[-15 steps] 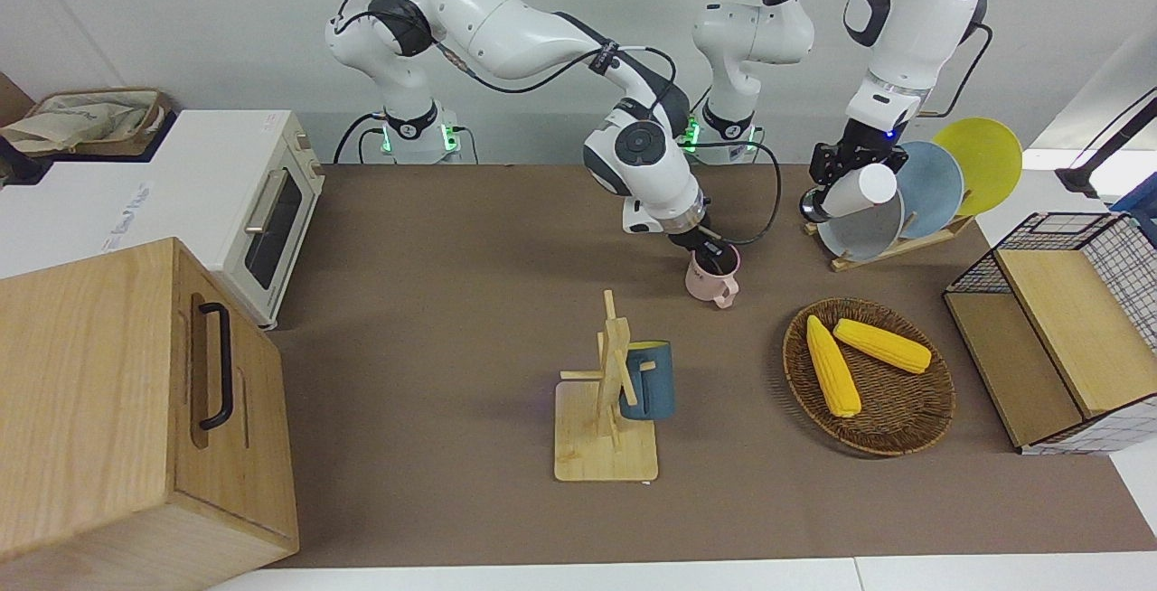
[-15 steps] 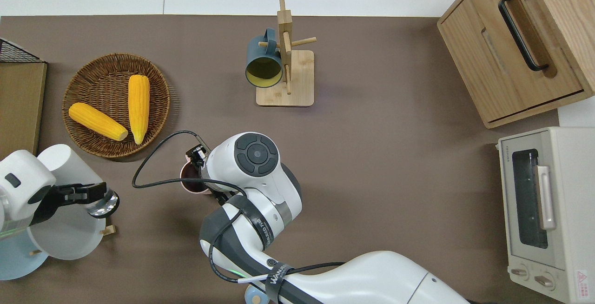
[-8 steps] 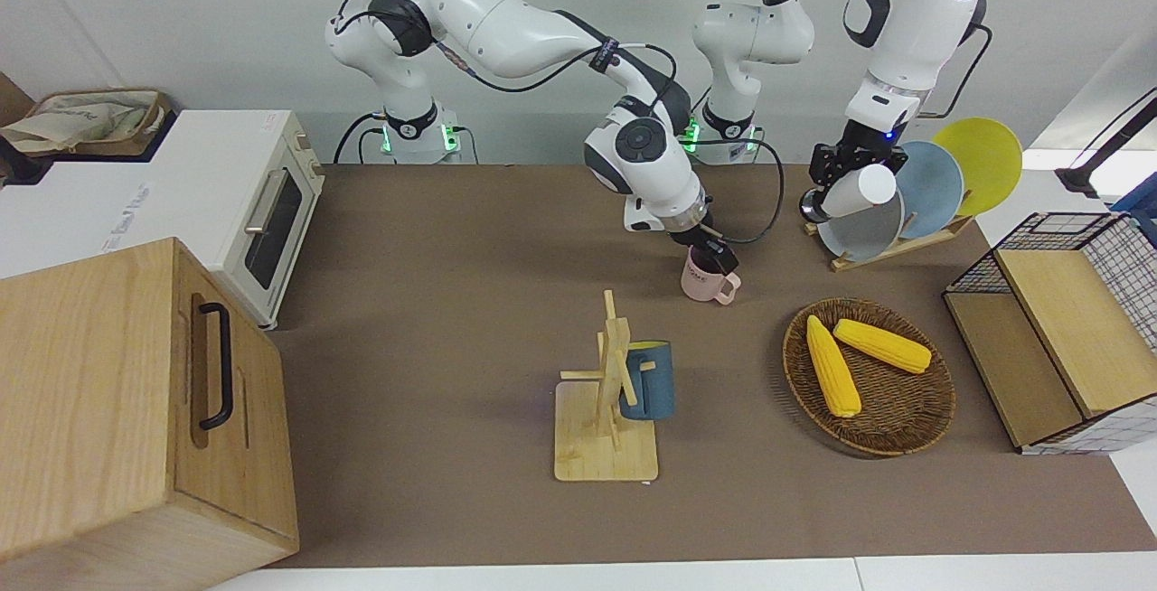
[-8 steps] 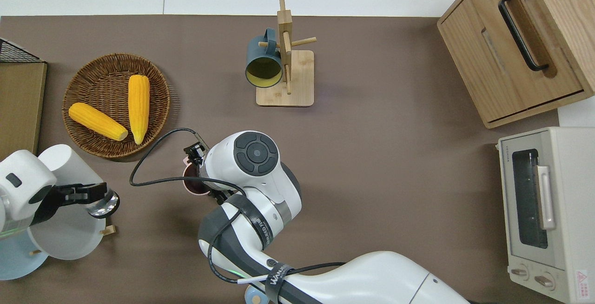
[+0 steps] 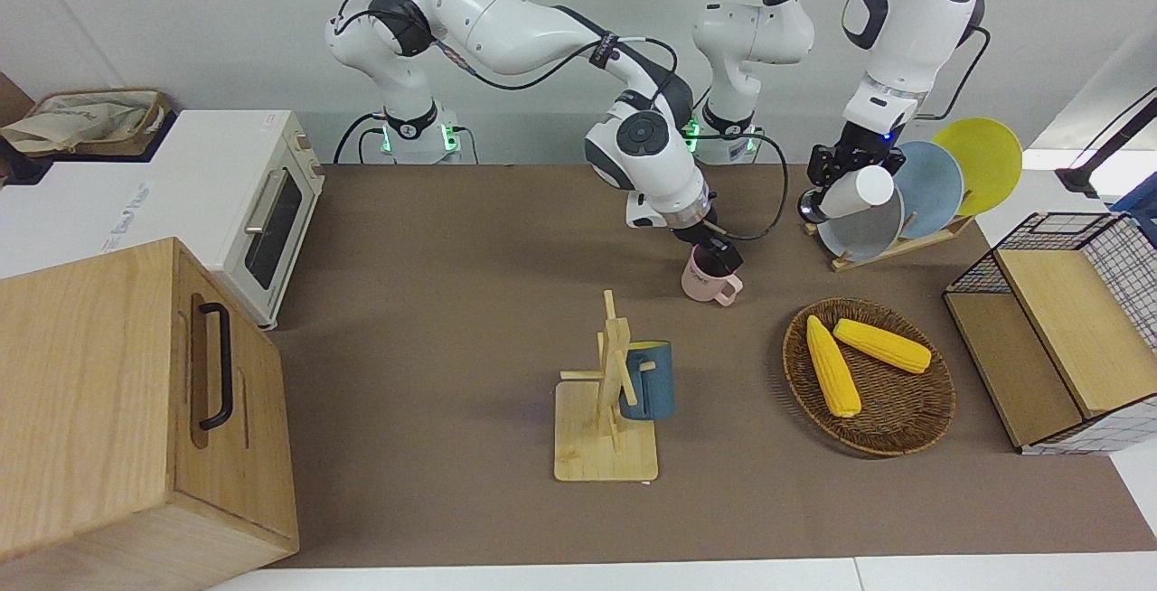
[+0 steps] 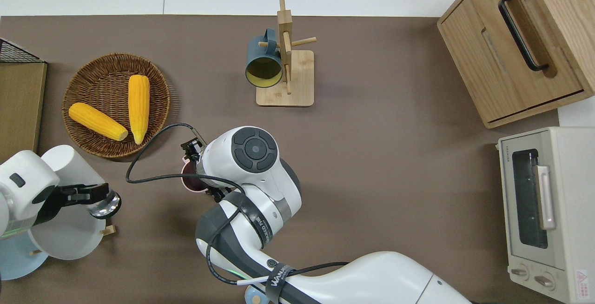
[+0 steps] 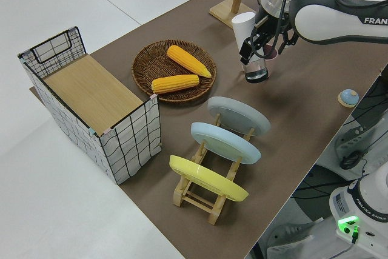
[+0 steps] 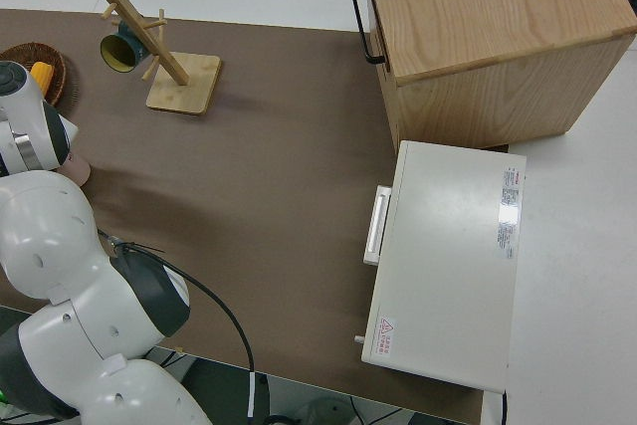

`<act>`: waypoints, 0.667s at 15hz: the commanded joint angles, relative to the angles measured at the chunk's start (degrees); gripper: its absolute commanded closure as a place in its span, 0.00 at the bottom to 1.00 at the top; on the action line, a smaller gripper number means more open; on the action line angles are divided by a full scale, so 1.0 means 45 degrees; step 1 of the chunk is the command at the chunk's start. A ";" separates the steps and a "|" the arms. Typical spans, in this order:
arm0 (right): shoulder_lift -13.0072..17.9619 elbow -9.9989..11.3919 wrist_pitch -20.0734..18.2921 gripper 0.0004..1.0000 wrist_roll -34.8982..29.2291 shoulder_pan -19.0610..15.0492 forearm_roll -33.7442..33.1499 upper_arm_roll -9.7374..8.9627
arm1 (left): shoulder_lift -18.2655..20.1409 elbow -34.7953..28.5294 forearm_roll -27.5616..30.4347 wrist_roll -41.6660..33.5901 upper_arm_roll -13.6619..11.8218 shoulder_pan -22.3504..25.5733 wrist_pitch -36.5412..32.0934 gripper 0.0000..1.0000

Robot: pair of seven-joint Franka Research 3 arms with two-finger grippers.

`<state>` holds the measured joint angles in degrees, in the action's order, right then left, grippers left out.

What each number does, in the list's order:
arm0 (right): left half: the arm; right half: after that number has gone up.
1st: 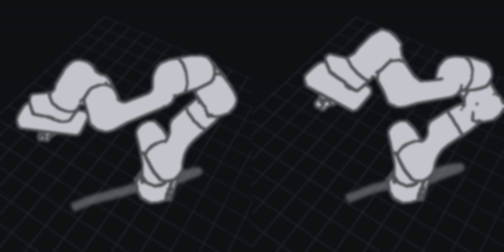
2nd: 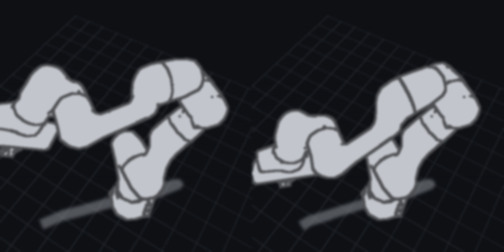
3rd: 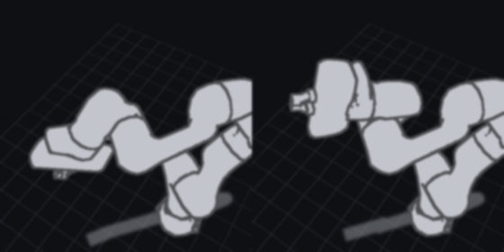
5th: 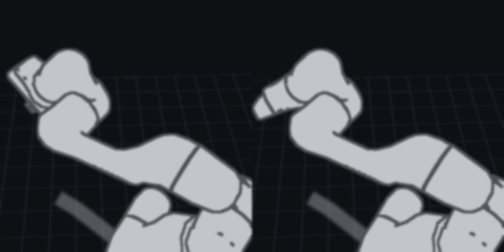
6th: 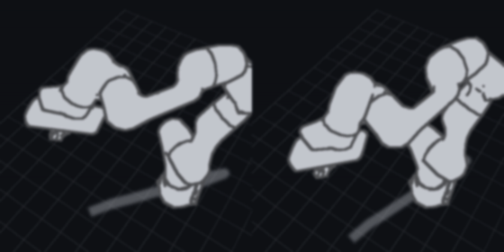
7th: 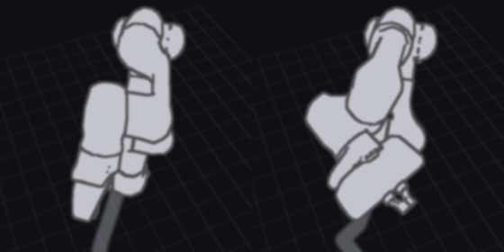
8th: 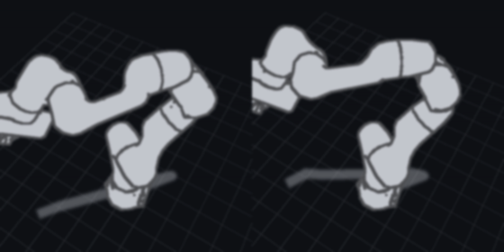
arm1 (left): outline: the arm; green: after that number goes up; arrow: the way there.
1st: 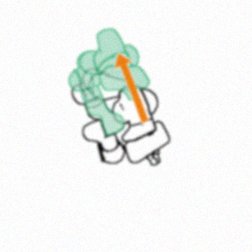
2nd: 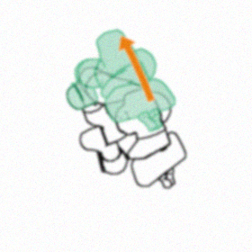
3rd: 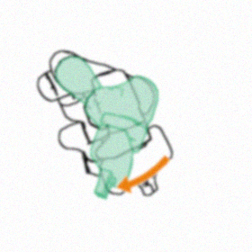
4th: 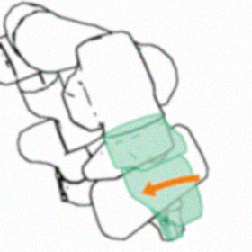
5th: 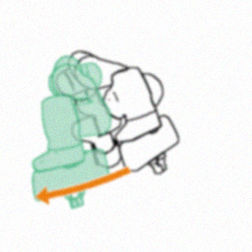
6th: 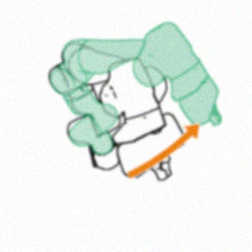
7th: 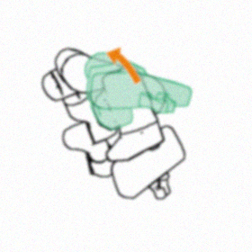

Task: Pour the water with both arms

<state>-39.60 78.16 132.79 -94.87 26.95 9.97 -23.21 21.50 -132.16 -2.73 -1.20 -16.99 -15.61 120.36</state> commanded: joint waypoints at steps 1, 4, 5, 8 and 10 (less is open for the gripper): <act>-0.0205 -0.0864 -0.0991 0.02 -0.0499 0.0066 -0.0476 -0.0019 | 0.0202 -0.0201 -0.0156 0.0090 -0.0072 -0.0340 0.0208 1.00; -0.0205 -0.0943 -0.1362 0.02 -0.0518 0.0066 -0.0690 -0.0019 | 0.0241 -0.0435 -0.0136 0.0090 0.0084 -0.0341 0.0207 1.00; -0.0185 -0.0943 -0.1557 0.02 -0.0499 0.0047 -0.0827 -0.0019 | 0.0260 -0.0455 -0.0117 0.0090 0.0104 -0.0341 0.0208 1.00; 0.0067 -0.0943 -0.2550 0.02 -0.0149 -0.0128 -0.1782 -0.0038 | 0.0299 -0.0553 -0.0077 0.0129 0.0104 -0.0671 0.0169 1.00; 0.0496 -0.0924 -0.3430 0.02 0.1444 -0.0246 -0.2466 -0.0058 | 0.0338 -0.0689 -0.0077 0.0129 0.0123 -0.0711 0.0188 1.00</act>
<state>-39.47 74.71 122.83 -94.72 26.78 3.24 -23.19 21.28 -134.09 -2.72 -1.19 -15.99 -17.07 120.37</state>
